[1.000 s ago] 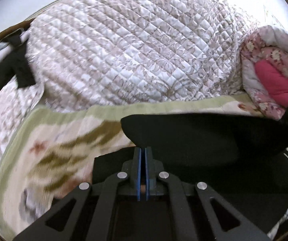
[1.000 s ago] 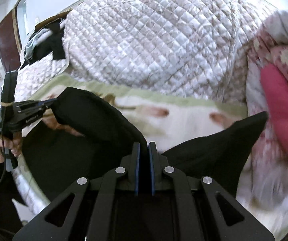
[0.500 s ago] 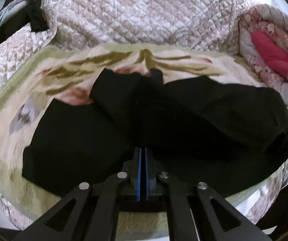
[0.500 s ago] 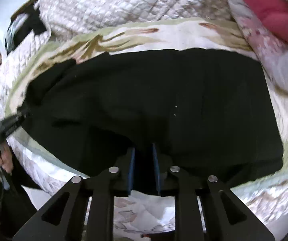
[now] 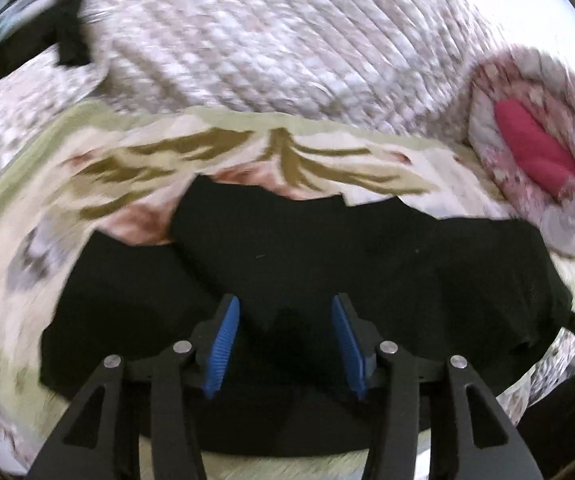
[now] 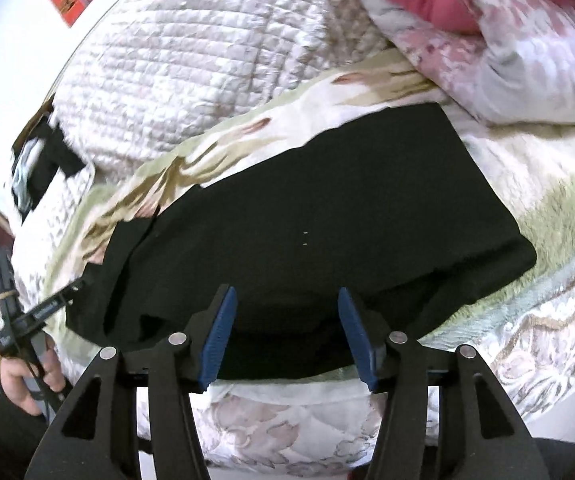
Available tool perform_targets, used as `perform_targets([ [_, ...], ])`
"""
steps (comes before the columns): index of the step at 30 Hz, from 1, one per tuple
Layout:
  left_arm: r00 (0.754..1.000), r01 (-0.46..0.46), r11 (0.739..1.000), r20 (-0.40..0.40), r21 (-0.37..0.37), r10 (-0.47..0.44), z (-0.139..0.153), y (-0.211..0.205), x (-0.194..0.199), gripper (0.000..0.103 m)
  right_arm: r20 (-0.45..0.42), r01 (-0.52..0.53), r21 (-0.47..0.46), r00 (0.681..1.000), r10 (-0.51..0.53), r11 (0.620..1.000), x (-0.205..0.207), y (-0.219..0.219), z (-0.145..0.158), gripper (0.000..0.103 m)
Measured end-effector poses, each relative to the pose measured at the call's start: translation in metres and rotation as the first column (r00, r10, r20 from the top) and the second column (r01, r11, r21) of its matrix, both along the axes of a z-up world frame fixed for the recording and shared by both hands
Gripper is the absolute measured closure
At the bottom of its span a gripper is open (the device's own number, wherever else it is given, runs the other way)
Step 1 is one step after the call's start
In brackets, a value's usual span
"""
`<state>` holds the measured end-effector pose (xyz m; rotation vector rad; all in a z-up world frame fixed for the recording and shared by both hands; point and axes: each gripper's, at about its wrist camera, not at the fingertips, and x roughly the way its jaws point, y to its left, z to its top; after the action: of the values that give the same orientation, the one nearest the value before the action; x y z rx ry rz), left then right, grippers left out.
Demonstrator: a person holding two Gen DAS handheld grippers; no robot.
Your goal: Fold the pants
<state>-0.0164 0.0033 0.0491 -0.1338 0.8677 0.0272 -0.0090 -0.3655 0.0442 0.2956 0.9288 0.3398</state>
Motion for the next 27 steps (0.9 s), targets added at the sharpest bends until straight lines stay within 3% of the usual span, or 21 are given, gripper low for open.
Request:
perform_targets([
  [3,0.996,0.086,0.996,-0.010,0.019,-0.086,-0.005,-0.024,0.020,0.051,0.004,0.007,0.009,1.000,-0.007,1.000,0.002,0.000,-0.001,0.049],
  [8,0.992,0.104,0.981,-0.087,0.162,-0.091,-0.031,-0.045,0.054,0.052,0.000,0.011,0.020,1.000,-0.011,1.000,0.002,0.000,-0.005,0.049],
  [11,0.997,0.062,0.985,-0.047,0.160,-0.055,-0.023,-0.036,0.048,0.095,0.005,0.018,0.033,1.000,-0.018,0.999,0.002,-0.003,-0.005,0.049],
  [12,0.999,0.027,0.987,-0.022,0.159,-0.024,-0.018,-0.030,0.042,0.095,0.008,0.019,0.036,1.000,-0.020,0.999,0.002,-0.003,-0.005,0.049],
  [15,0.993,-0.100,0.991,0.077,0.088,0.093,0.001,0.005,0.012,0.096,0.010,0.026,0.048,1.000,-0.027,0.999,0.003,-0.004,-0.007,0.049],
  [18,0.965,-0.230,0.973,0.126,-0.008,0.229,0.007,0.048,-0.023,0.095,0.014,0.023,0.054,1.000,-0.024,0.998,0.004,-0.003,-0.008,0.049],
  [20,0.952,-0.280,0.956,0.097,-0.091,0.289,-0.001,0.070,-0.044,0.094,0.014,0.018,0.050,1.000,-0.019,0.999,0.004,0.000,-0.010,0.049],
  [23,0.948,-0.308,0.941,0.044,-0.139,0.316,-0.020,0.079,-0.062,0.090,0.014,0.011,0.039,1.000,-0.012,0.999,0.003,0.002,-0.009,0.049],
  [27,0.941,-0.330,0.912,-0.011,-0.244,0.338,-0.034,0.093,-0.063,0.086,0.018,0.019,0.033,1.000,-0.020,0.999,0.000,0.001,-0.007,0.049],
])
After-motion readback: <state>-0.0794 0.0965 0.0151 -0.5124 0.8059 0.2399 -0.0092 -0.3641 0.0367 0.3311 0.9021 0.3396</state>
